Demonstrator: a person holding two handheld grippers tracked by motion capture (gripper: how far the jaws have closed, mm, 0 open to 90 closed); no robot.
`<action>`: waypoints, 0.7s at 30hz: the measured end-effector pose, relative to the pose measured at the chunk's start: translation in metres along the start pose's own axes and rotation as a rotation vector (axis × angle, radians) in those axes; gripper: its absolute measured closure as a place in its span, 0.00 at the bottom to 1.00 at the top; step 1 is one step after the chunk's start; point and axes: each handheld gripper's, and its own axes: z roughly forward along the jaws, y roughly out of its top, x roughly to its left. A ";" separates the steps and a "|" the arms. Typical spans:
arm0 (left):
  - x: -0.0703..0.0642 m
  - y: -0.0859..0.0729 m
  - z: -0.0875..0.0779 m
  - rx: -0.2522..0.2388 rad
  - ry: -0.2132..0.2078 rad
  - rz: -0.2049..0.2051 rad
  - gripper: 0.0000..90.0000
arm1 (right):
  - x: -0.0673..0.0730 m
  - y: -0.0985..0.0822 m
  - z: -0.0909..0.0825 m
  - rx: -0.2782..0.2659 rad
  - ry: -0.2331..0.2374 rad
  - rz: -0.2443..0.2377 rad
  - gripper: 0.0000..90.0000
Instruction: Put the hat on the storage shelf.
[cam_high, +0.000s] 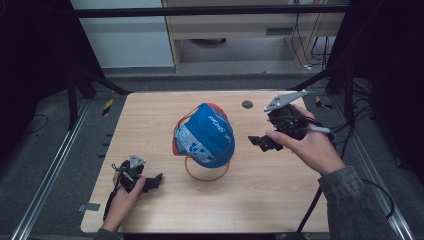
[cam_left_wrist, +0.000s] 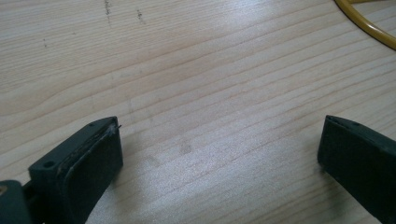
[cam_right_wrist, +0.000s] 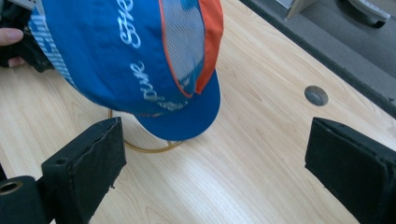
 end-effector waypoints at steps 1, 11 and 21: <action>0.000 0.000 0.000 0.000 0.000 0.000 0.00 | 0.000 -0.003 0.000 -0.002 -0.003 0.004 0.06; 0.000 0.000 0.000 0.000 0.000 0.001 0.00 | -0.004 -0.046 0.010 -0.006 -0.017 0.028 0.07; 0.000 0.000 0.000 0.000 0.000 0.000 0.00 | -0.009 -0.089 0.024 0.000 -0.050 0.080 0.11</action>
